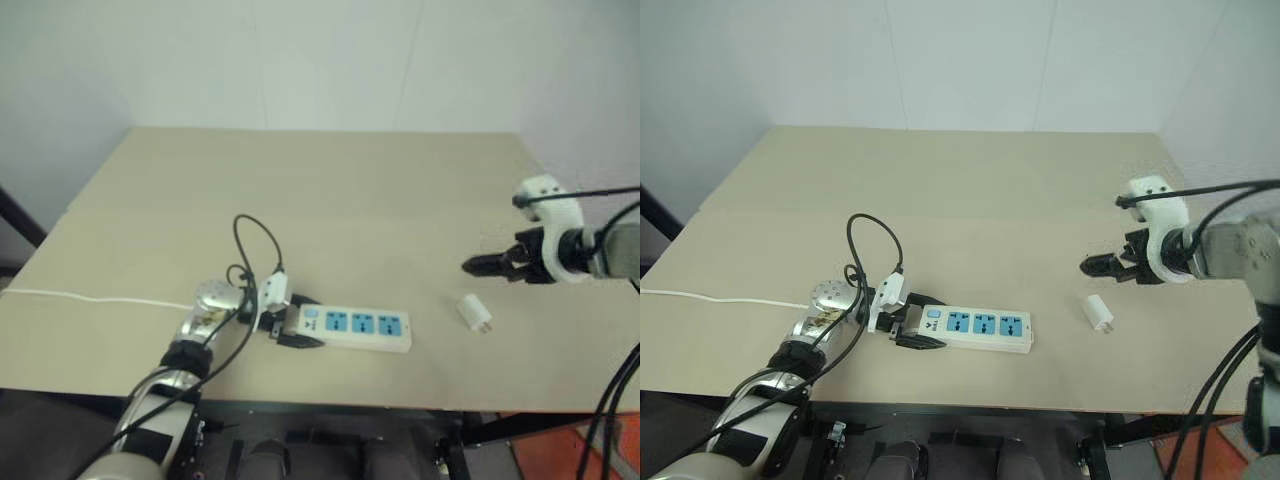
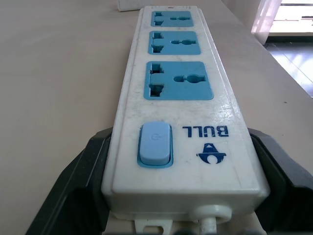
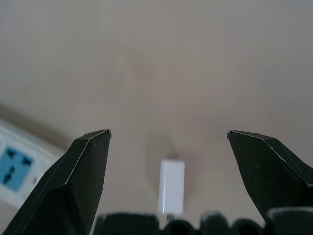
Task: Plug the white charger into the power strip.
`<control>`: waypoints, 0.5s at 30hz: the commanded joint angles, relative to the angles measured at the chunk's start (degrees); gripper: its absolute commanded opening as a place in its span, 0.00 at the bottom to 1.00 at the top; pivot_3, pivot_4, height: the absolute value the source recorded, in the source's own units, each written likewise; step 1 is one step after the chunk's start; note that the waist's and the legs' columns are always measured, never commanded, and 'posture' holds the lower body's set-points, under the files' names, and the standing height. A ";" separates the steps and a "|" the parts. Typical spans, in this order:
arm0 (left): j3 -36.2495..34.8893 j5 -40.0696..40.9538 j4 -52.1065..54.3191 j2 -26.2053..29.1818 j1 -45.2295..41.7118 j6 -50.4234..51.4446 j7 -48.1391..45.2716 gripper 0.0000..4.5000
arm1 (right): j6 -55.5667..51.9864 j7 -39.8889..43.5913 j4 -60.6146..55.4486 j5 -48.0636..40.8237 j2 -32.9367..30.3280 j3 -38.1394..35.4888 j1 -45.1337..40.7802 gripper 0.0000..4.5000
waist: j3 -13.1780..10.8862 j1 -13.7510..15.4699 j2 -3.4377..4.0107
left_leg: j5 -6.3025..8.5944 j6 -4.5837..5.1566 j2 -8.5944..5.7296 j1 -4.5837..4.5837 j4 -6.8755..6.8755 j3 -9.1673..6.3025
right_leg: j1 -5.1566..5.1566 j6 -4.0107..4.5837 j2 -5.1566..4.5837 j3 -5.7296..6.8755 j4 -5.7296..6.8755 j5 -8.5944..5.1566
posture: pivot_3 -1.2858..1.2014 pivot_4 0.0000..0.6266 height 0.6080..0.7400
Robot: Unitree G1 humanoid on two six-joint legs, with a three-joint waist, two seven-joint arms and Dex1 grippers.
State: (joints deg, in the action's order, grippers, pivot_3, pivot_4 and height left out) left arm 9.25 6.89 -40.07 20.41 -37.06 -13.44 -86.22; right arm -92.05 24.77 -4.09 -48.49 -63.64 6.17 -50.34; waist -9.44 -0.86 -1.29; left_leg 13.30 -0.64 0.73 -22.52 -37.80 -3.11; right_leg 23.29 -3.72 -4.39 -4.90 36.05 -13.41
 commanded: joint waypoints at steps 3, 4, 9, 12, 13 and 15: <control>0.99 -0.06 1.55 0.18 1.85 1.39 1.56 0.74 | -0.45 1.55 7.12 -2.47 -1.68 14.80 -7.36 1.00 | 0.00 -0.27 0.03 | 0.00 0.00 0.05 0.09 -0.02 0.01 | -0.07 -0.02 0.06 -0.01 0.01 -0.01 | 0.52 0.24 1.00; 1.05 0.00 1.88 0.30 2.04 1.55 1.63 0.74 | -0.45 1.83 8.34 -1.82 -1.26 16.58 -8.08 1.00 | 0.00 -0.30 0.04 | 0.00 0.00 0.05 0.11 -0.02 0.02 | -0.08 -0.05 0.06 -0.01 0.01 -0.03 | 0.52 0.24 1.00; 1.34 0.05 3.58 0.99 2.98 2.70 2.06 0.74 | -0.45 3.39 12.69 0.91 1.94 21.40 -10.12 1.00 | 0.02 -0.28 0.09 | 0.00 0.00 0.03 -0.02 -0.03 0.02 | 0.06 -0.03 0.05 -0.02 0.04 -0.01 | 0.52 0.24 1.00; 1.42 0.19 4.17 1.24 3.30 3.15 2.21 0.74 | -0.45 3.73 14.75 3.99 4.75 22.61 -9.67 1.00 | 0.02 -0.30 0.10 | 0.00 0.00 0.03 -0.06 -0.03 0.00 | 0.10 -0.02 0.06 -0.01 0.05 0.00 | 0.52 0.24 1.00; 1.45 0.24 4.37 1.33 3.41 3.28 2.25 0.74 | -0.45 4.00 15.63 5.19 5.91 22.69 -9.49 1.00 | 0.02 -0.30 0.10 | 0.00 0.00 0.03 -0.06 -0.04 0.00 | 0.10 -0.03 0.06 -0.01 0.06 0.01 | 0.52 0.24 1.00; 1.49 0.35 4.81 1.52 3.62 3.55 2.38 0.74 | 0.04 4.29 17.39 8.06 8.19 22.95 -8.85 1.00 | 0.02 -0.34 0.10 | 0.00 0.00 0.03 -0.05 -0.05 0.00 | 0.09 -0.03 0.07 -0.01 0.07 0.01 | 0.52 0.24 1.00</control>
State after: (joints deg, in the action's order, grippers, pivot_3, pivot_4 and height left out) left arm 9.82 7.13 -35.56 21.57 -34.81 -10.86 -83.78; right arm -92.06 28.61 12.46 -43.14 -55.78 29.24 -59.22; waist -9.41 -1.20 -1.19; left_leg 13.29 -0.64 0.77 -22.57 -37.86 -3.10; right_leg 23.38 -3.75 -4.32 -4.91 36.12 -13.40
